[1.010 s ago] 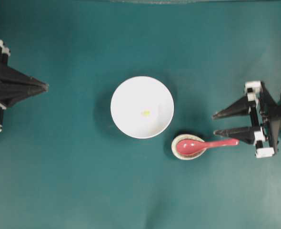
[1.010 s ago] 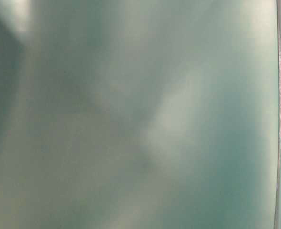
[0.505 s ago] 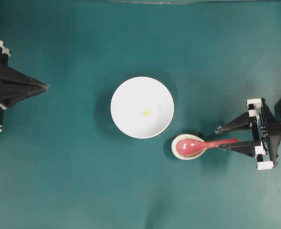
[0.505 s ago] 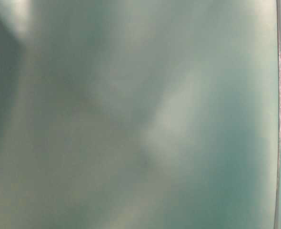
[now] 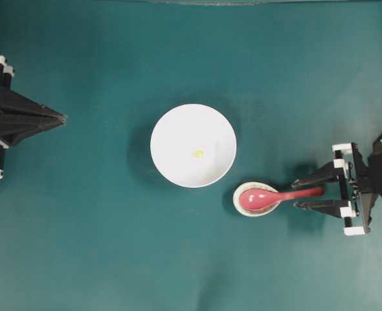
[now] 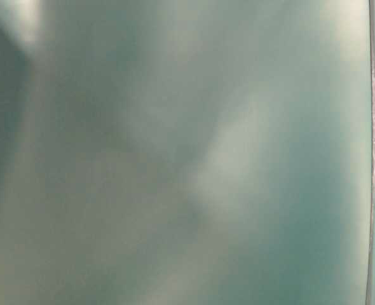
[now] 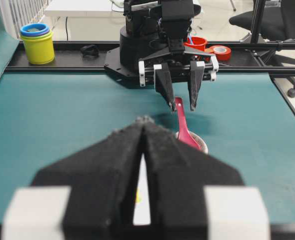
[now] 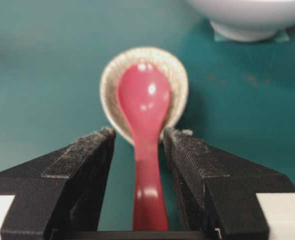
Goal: Scoop the yellow hexagonal prism block from the bowl with a spoon using the right arm.
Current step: 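Close the right gripper on the pink spoon's handle end, then lift the spoon and carry it over the white bowl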
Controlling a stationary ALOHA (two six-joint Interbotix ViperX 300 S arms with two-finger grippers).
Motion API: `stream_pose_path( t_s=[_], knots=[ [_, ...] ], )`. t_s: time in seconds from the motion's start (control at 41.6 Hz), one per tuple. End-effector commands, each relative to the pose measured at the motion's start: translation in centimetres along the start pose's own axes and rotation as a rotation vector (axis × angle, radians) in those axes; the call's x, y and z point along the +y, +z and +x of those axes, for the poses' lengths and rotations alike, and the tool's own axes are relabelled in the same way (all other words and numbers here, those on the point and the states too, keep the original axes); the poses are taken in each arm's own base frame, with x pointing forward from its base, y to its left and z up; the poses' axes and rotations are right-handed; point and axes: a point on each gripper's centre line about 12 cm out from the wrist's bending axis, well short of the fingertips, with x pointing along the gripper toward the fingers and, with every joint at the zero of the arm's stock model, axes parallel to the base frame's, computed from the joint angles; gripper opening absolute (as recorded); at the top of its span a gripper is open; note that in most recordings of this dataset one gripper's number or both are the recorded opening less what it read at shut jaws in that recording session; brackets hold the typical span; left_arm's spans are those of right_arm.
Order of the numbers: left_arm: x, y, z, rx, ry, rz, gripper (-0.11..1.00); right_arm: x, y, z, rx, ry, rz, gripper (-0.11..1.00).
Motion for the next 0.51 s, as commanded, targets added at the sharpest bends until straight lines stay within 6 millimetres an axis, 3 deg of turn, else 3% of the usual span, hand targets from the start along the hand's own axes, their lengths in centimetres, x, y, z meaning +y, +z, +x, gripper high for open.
stream_pose_path(
  t_s=[0.0, 0.481],
  knots=[
    [0.0, 0.7, 0.2, -0.018, 0.000, 0.002, 0.00, 0.1, 0.1, 0.2, -0.011, -0.008, 0.009, 0.51],
    [0.0, 0.7, 0.2, -0.017, 0.000, 0.005, 0.00, 0.0, -0.8, 0.6, 0.024, -0.025, 0.008, 0.51]
  ],
)
